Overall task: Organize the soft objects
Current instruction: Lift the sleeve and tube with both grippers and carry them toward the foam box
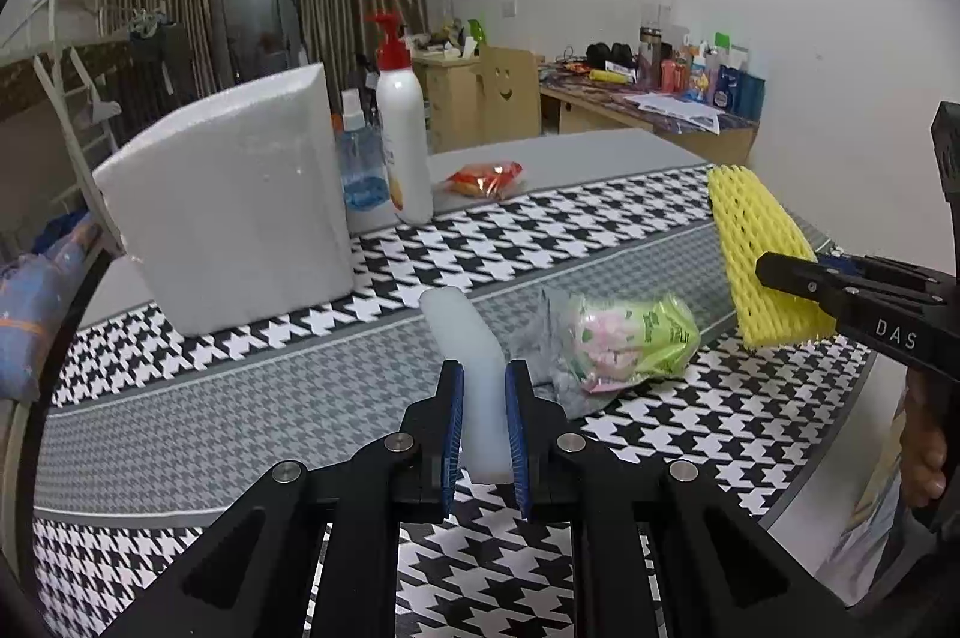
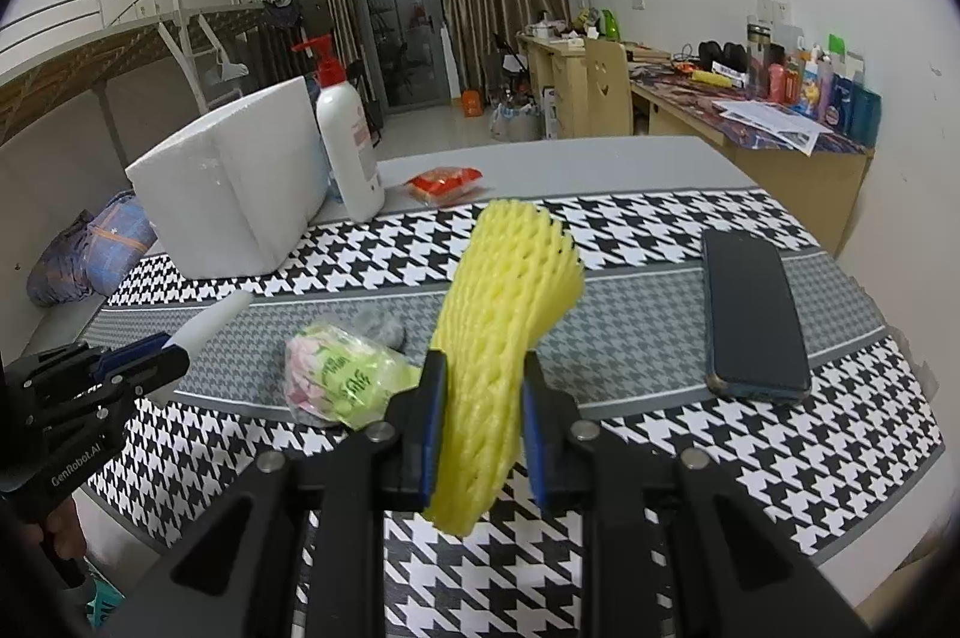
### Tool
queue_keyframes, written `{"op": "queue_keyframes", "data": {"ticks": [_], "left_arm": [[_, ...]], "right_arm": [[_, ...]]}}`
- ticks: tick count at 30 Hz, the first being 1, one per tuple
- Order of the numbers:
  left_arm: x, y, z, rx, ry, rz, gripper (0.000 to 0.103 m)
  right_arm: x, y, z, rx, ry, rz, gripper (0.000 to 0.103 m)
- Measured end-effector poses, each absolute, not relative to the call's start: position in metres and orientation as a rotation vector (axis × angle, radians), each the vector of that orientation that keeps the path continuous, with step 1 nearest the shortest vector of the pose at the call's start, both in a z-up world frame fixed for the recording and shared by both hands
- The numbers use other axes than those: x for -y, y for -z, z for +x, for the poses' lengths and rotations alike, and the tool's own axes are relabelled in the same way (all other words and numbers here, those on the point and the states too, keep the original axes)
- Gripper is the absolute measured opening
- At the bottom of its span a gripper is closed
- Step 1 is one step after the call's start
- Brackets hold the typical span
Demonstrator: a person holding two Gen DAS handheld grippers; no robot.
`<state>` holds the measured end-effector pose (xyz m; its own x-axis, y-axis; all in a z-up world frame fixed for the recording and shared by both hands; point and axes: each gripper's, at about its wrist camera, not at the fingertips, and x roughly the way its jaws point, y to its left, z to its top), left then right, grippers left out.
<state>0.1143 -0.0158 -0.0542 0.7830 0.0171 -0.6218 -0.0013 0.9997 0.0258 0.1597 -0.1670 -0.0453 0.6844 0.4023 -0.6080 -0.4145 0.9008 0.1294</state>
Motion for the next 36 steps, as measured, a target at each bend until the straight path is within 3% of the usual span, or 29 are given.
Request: {"op": "queue_keyframes", "data": {"ticks": [36], "left_arm": [[-0.032,0.005,0.108,-0.505,-0.058,-0.052,0.015]], "right_arm": [[0.116,0.009,0.149,-0.552,-0.566,-0.048,0.027]]}}
